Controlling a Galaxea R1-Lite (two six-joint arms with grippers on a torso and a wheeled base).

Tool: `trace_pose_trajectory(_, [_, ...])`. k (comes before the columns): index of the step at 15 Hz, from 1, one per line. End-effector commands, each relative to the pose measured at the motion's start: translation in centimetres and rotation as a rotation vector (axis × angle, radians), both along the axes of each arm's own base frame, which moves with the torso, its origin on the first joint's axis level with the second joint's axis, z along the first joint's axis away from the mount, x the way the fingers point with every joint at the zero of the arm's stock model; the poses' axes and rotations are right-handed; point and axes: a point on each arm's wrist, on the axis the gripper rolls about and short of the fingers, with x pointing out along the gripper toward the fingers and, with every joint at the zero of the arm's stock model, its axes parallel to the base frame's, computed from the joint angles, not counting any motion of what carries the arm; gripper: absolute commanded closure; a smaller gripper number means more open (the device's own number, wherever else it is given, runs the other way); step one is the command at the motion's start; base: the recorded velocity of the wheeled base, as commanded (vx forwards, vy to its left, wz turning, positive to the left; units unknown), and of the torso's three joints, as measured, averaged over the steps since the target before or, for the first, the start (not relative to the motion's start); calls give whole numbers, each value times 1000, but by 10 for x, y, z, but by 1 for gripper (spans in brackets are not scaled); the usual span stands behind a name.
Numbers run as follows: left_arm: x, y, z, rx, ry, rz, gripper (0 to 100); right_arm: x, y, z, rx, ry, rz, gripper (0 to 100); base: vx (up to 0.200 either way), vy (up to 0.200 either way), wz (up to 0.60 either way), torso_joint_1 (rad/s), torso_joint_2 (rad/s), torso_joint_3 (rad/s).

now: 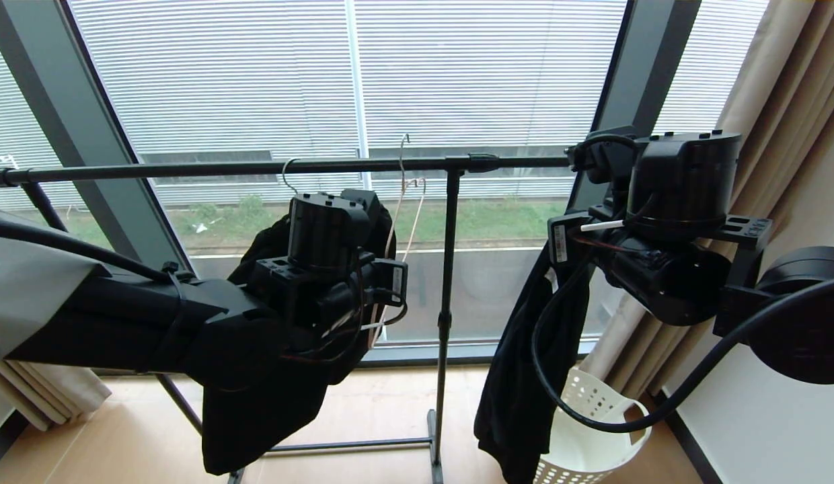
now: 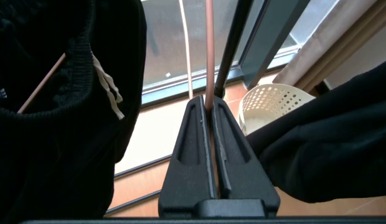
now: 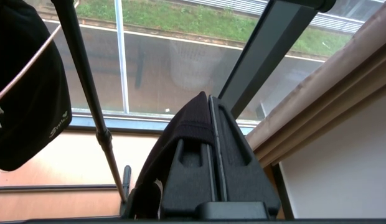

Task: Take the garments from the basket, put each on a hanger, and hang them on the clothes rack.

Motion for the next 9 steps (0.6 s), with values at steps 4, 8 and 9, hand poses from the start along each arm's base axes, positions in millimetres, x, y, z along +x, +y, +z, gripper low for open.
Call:
trace_pose_trajectory(4, [-19,13,0,15,-6,-7,100,0,1,0,0,0,2,100,0,0,0,0,0,0])
trace_pose_trajectory(8, [-50,33,5,19,-1,-21,100,0,1,-1,-2,2,0,100,0,0,0,0,0,0])
trace_pose_trajectory(9, [-61,38,4,16,2,-37,100,0,1,-1,-2,2,0,100,0,0,0,0,0,0])
